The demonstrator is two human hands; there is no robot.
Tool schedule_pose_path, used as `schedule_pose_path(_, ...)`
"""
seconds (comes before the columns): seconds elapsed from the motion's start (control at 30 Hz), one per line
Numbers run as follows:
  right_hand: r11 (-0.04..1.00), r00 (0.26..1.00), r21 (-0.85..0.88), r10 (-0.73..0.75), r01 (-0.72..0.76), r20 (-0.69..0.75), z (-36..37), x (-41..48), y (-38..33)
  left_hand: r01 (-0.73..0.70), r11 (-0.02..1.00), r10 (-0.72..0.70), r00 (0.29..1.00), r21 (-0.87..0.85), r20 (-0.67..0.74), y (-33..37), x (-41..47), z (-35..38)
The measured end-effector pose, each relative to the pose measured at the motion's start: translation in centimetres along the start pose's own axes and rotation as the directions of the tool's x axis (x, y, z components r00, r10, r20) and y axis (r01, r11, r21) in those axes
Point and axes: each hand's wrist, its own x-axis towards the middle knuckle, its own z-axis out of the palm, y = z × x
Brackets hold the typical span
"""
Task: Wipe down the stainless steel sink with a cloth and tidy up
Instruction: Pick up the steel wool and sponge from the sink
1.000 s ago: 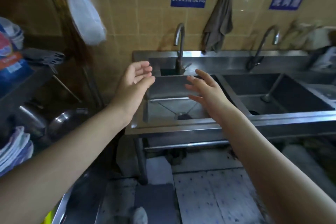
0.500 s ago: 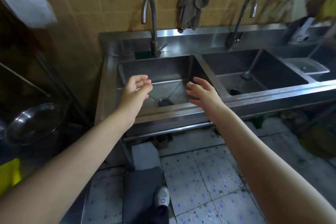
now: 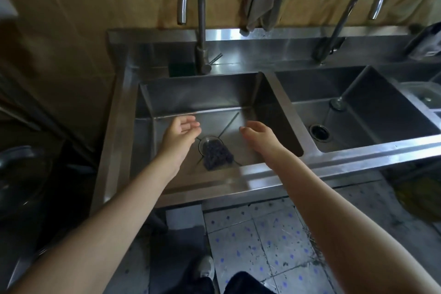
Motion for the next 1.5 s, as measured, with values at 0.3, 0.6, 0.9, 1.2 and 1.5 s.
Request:
schedule_pose_path(0.3, 0.975, 0.977, -0.179, 0.159, -0.133, 0.143, 0.0, 8.6, 2.0, 0.186, 0.982, -0.185, 0.982, 0.020, -0.043, -3.7, 6.2, 3.3)
schedule_pose_path(0.6, 0.930, 0.906, -0.292, 0.308, -0.223, 0.290, 1.0, 18.0, 5.2, 0.375, 0.921, -0.389, 0.897, -0.105, -0.209, -7.8, 11.2, 6.4)
schedule_pose_path(0.9, 0.837, 0.890, -0.517, 0.362, -0.179, 0.277, 5.3, 22.1, 9.7, 0.432, 0.901, -0.426, 0.874, -0.030, -0.234, -11.1, 15.7, 6.1)
schedule_pose_path(1.2, 0.692, 0.908, -0.704, 0.383, -0.161, 0.168, 9.0, 23.6, 13.9, 0.462, 0.884, -0.451, 0.883, 0.068, -0.134, -14.4, 19.5, 4.8)
schedule_pose_path(1.5, 0.528, 0.908, -0.816, 0.418, -0.235, 0.010, 11.6, 24.1, 15.8, 0.528, 0.832, -0.506, 0.848, 0.171, -0.156, -16.6, 21.0, 3.9)
